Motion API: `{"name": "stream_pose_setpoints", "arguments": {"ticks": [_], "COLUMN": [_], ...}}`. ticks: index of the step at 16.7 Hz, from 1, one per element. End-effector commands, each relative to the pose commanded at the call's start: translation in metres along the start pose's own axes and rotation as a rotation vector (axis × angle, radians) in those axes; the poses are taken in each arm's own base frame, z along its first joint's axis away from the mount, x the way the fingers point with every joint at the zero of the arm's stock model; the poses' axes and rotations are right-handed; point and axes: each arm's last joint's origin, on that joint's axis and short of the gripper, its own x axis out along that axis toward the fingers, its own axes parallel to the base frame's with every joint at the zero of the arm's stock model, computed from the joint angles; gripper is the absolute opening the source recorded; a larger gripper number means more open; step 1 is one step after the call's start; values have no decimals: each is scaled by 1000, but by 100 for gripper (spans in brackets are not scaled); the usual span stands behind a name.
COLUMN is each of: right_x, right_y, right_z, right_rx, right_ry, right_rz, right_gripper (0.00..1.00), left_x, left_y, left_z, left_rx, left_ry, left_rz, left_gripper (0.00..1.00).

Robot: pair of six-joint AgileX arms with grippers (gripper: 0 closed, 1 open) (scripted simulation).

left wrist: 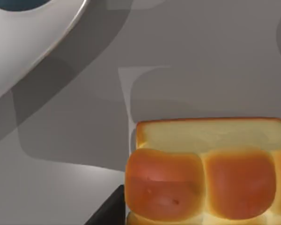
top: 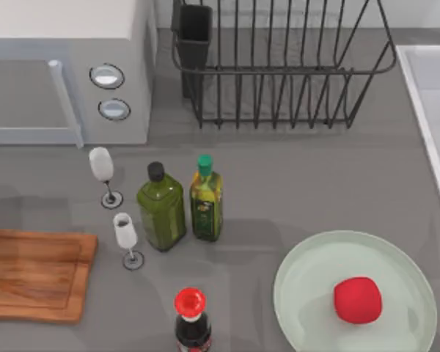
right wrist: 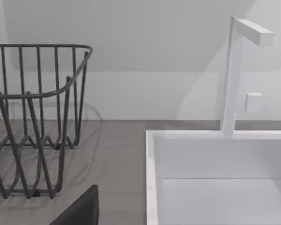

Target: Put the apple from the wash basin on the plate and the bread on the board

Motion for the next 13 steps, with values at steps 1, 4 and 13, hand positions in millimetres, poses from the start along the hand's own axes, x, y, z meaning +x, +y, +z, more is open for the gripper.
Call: {"name": "stream_pose_setpoints", "arguments": {"ticks": [1, 4, 13], "right_x": [0, 0, 0], "right_y": [0, 0, 0], "right_z": [0, 0, 0], "right_rx": [0, 0, 0], "right_ry": [0, 0, 0], "right_rz": [0, 0, 0], "right_gripper": [100, 100, 100], "left_x": [0, 0, 0], "left_y": [0, 0, 0], "left_z": [0, 0, 0], "left_rx": [0, 0, 0], "left_ry": [0, 0, 0], "left_rz": [0, 0, 0], "left_gripper": [47, 25, 0]}}
